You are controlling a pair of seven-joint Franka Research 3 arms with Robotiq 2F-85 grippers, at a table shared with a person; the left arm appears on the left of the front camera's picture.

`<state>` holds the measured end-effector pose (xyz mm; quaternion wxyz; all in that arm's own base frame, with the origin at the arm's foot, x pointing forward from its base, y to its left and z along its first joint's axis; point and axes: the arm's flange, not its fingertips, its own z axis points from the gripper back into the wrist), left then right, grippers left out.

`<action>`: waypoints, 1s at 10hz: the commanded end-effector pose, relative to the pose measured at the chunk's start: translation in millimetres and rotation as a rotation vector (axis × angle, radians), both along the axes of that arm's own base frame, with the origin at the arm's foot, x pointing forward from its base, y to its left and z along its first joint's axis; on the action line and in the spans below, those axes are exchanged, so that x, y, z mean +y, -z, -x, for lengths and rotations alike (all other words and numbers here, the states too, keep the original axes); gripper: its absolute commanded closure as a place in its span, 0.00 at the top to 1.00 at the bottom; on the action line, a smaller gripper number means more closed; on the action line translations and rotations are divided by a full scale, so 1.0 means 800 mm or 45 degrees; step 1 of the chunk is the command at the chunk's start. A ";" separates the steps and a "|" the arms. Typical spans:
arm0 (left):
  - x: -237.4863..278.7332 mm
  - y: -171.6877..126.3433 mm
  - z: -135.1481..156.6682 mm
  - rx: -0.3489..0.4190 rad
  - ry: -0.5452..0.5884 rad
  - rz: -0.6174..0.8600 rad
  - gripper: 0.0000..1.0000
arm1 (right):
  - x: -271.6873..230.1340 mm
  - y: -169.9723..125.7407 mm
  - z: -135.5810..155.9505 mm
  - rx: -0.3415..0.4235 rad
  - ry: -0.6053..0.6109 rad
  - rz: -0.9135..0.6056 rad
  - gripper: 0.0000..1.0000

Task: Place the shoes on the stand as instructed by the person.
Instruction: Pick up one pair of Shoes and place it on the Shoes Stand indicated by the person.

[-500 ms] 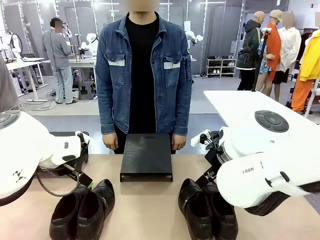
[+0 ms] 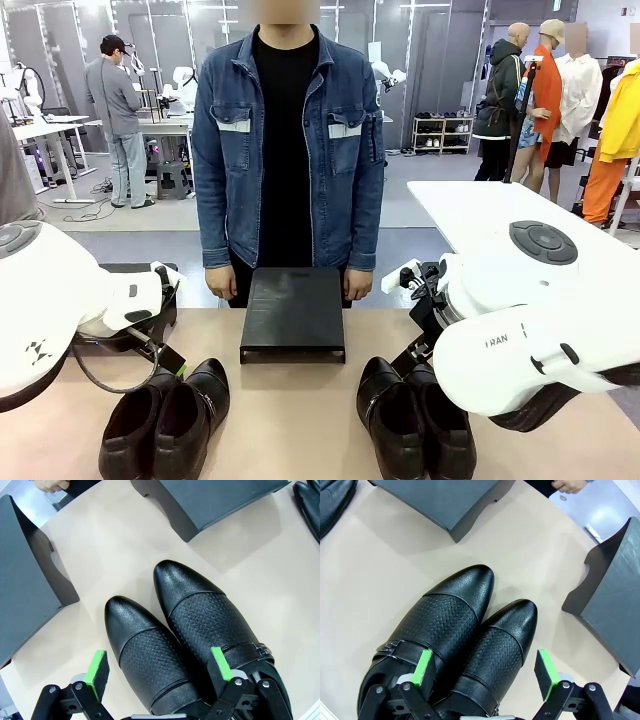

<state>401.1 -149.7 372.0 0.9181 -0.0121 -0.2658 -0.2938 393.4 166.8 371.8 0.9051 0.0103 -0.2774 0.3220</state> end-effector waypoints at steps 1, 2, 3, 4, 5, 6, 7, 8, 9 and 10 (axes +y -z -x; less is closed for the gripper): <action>0.000 0.000 0.000 0.000 -0.001 0.000 1.00 | 0.000 0.000 0.000 0.001 0.002 -0.002 1.00; 0.000 0.000 0.000 0.000 -0.001 0.000 1.00 | 0.000 0.000 0.000 0.001 0.002 -0.002 1.00; 0.000 0.000 0.000 0.000 -0.001 0.000 1.00 | 0.000 0.000 0.000 0.001 0.002 -0.002 1.00; 0.000 0.000 0.000 0.000 -0.001 0.000 1.00 | 0.000 0.000 0.000 0.001 0.002 -0.002 1.00; 0.000 0.000 0.000 0.000 0.000 0.000 1.00 | 0.000 0.000 0.000 0.000 0.000 0.000 1.00; -0.001 -0.028 -0.004 0.039 0.001 -0.037 1.00 | -0.007 -0.027 0.000 0.033 -0.017 -0.044 1.00; 0.001 -0.053 -0.004 0.072 0.016 -0.023 1.00 | -0.011 -0.055 0.004 0.072 -0.031 -0.093 1.00; 0.005 -0.076 -0.001 0.116 0.031 0.011 1.00 | -0.015 -0.080 0.005 0.123 -0.045 -0.101 1.00; 0.009 -0.101 0.007 0.164 0.063 0.049 1.00 | -0.022 -0.108 0.008 0.189 -0.083 -0.161 1.00; 0.015 -0.118 0.014 0.214 0.094 0.099 1.00 | -0.030 -0.125 0.011 0.238 -0.108 -0.205 1.00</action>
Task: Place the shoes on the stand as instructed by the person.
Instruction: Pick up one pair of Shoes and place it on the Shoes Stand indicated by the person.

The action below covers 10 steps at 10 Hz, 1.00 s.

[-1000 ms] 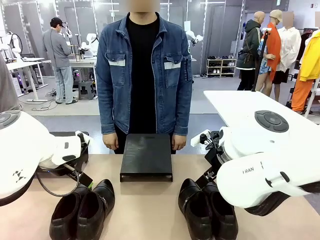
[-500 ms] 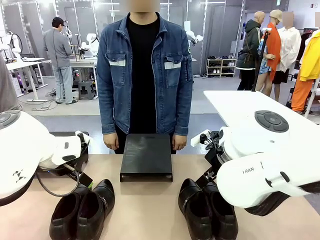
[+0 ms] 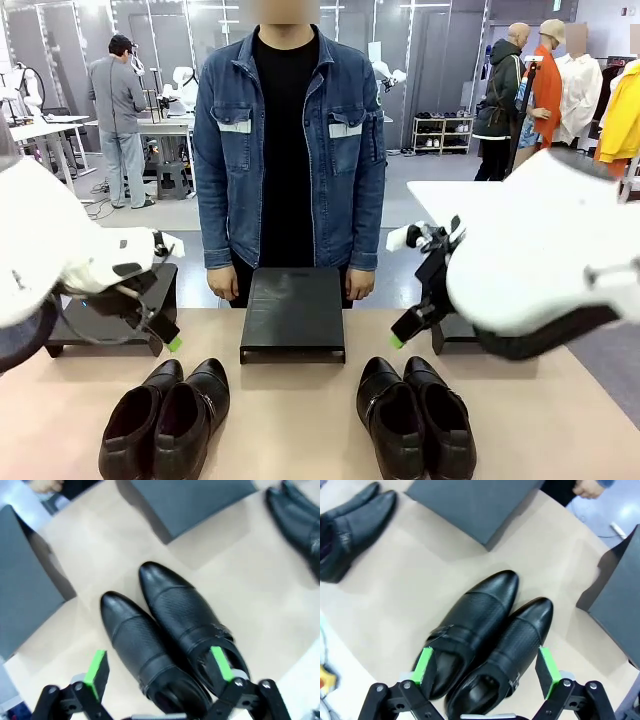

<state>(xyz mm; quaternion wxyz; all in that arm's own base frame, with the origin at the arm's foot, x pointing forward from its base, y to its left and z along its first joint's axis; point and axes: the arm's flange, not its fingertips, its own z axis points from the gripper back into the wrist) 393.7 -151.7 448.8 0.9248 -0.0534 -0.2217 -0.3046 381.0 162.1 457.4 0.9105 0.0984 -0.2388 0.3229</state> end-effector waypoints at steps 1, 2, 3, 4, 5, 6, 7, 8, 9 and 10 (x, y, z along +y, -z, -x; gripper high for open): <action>0.026 -0.035 0.009 0.140 0.077 0.121 1.00 | -0.035 -0.032 -0.001 0.128 -0.086 -0.106 1.00; 0.042 -0.049 0.016 0.205 0.113 0.227 1.00 | -0.054 -0.047 0.003 0.185 -0.123 -0.214 1.00; 0.067 -0.066 0.027 0.238 0.148 0.357 1.00 | -0.082 -0.060 0.011 0.239 -0.148 -0.348 1.00; 0.107 -0.081 0.043 0.280 0.201 0.541 1.00 | -0.122 -0.070 0.025 0.285 -0.207 -0.517 1.00; 0.146 -0.088 0.057 0.307 0.241 0.694 1.00 | -0.161 -0.075 0.039 0.309 -0.232 -0.640 1.00; 0.185 -0.089 0.073 0.336 0.254 0.814 1.00 | -0.205 -0.075 0.055 0.328 -0.241 -0.747 1.00; 0.223 -0.086 0.087 0.370 0.261 0.937 1.00 | -0.249 -0.074 0.073 0.325 -0.225 -0.856 1.00; 0.263 -0.081 0.105 0.397 0.234 1.058 1.00 | -0.295 -0.067 0.093 0.301 -0.189 -0.951 1.00; 0.297 -0.075 0.119 0.405 0.209 1.153 1.00 | -0.335 -0.057 0.107 0.293 -0.151 -1.048 1.00; 0.332 -0.066 0.133 0.375 0.185 1.236 1.00 | -0.372 -0.044 0.119 0.289 -0.096 -1.132 1.00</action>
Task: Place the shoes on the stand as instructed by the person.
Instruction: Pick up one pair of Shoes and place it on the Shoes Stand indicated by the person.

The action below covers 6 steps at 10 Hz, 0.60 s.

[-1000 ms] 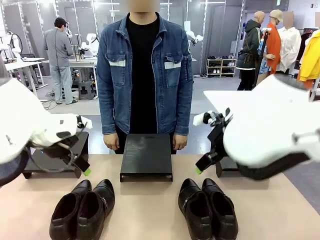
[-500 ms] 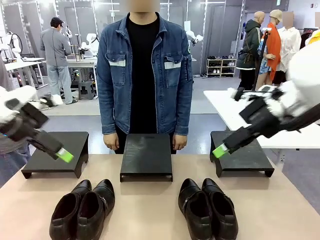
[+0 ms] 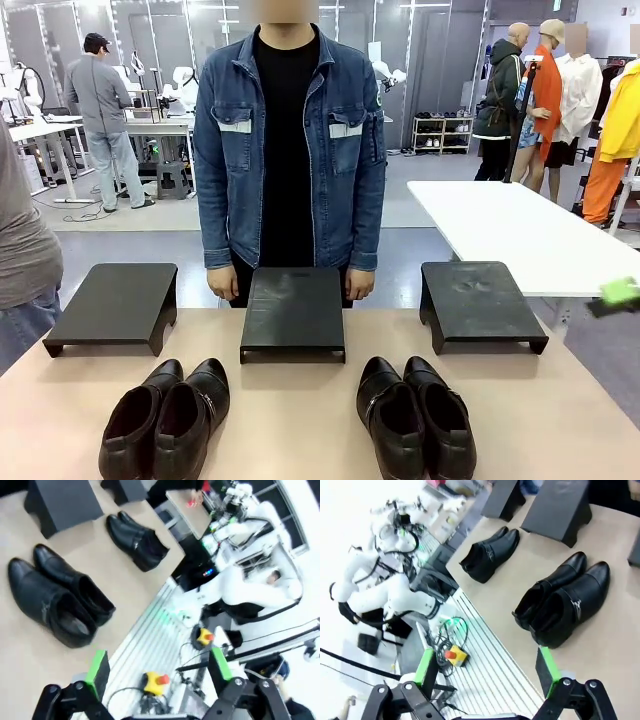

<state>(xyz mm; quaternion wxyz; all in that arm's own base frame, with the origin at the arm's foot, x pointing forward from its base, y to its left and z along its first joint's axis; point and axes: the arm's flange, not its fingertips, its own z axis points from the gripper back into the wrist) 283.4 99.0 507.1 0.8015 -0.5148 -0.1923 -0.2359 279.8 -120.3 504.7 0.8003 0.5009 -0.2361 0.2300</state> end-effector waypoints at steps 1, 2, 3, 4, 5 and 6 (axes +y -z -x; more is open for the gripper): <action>0.054 0.021 0.008 0.033 -0.106 0.134 1.00 | -0.049 0.028 0.005 0.014 0.081 -0.145 1.00; 0.090 0.036 0.023 0.032 -0.180 0.238 1.00 | -0.071 0.039 0.017 0.018 0.122 -0.193 1.00; 0.121 0.052 0.040 0.031 -0.250 0.306 1.00 | -0.091 0.053 0.031 0.013 0.156 -0.248 1.00; 0.137 0.062 0.051 0.037 -0.288 0.325 1.00 | -0.104 0.062 0.040 0.021 0.180 -0.269 1.00; 0.146 0.067 0.058 0.040 -0.300 0.320 1.00 | -0.111 0.067 0.048 0.015 0.186 -0.282 1.00; 0.151 0.067 0.065 0.029 -0.319 0.322 1.00 | -0.115 0.069 0.053 0.009 0.191 -0.286 1.00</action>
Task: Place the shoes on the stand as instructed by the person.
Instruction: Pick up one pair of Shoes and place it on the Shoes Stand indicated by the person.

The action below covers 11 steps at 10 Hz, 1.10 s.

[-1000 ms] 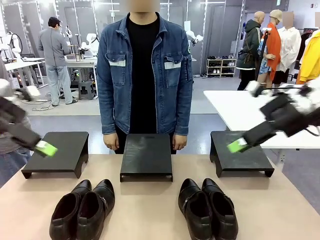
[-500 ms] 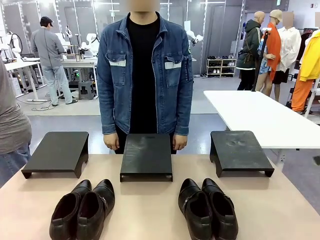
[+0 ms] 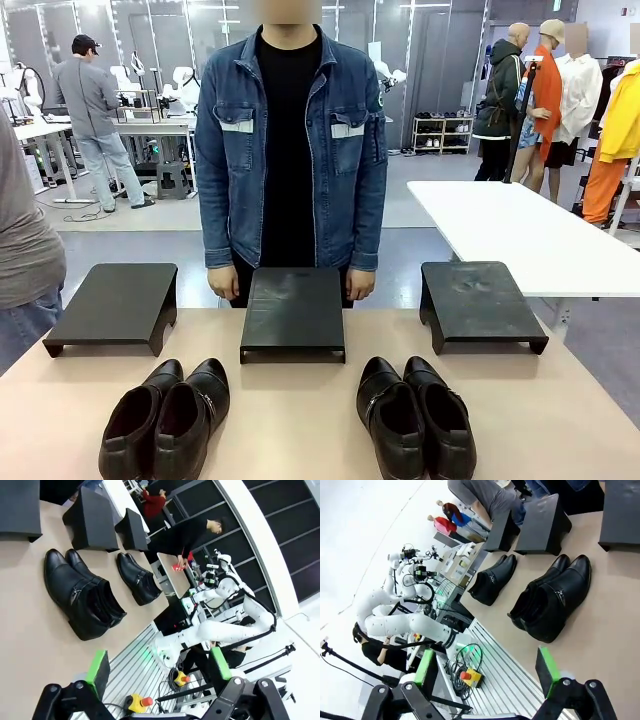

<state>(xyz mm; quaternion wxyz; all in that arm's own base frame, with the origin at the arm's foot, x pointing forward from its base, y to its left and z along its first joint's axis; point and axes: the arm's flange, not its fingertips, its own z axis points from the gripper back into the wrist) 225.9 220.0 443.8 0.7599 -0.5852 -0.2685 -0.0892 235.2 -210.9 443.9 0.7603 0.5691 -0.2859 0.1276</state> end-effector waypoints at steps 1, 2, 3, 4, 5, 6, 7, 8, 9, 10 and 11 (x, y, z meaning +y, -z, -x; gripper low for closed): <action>0.003 -0.016 -0.006 -0.041 -0.029 -0.013 1.00 | -0.003 -0.006 -0.002 -0.033 -0.009 -0.003 1.00; -0.001 -0.017 -0.008 -0.050 -0.003 -0.037 1.00 | 0.003 -0.004 -0.005 -0.039 -0.023 0.005 1.00; 0.004 -0.001 0.000 -0.005 -0.021 -0.003 1.00 | -0.003 0.001 0.002 -0.003 0.002 -0.007 1.00; 0.004 -0.001 0.000 -0.005 -0.021 -0.003 1.00 | -0.003 0.001 0.002 -0.003 0.002 -0.007 1.00; 0.004 -0.001 0.000 -0.005 -0.021 -0.003 1.00 | -0.003 0.001 0.002 -0.003 0.002 -0.007 1.00; 0.004 -0.001 0.000 -0.005 -0.021 -0.003 1.00 | -0.003 0.001 0.002 -0.003 0.002 -0.007 1.00; 0.004 -0.001 0.000 -0.005 -0.021 -0.003 1.00 | -0.003 0.001 0.002 -0.003 0.002 -0.007 1.00; 0.004 -0.001 0.000 -0.005 -0.021 -0.003 1.00 | -0.003 0.001 0.002 -0.003 0.002 -0.007 1.00; 0.004 -0.001 0.000 -0.005 -0.021 -0.003 1.00 | -0.003 0.001 0.002 -0.003 0.002 -0.007 1.00; 0.004 -0.001 0.000 -0.005 -0.021 -0.003 1.00 | -0.003 0.001 0.002 -0.003 0.002 -0.007 1.00; 0.004 -0.001 0.000 -0.005 -0.021 -0.003 1.00 | -0.003 0.001 0.002 -0.003 0.002 -0.007 1.00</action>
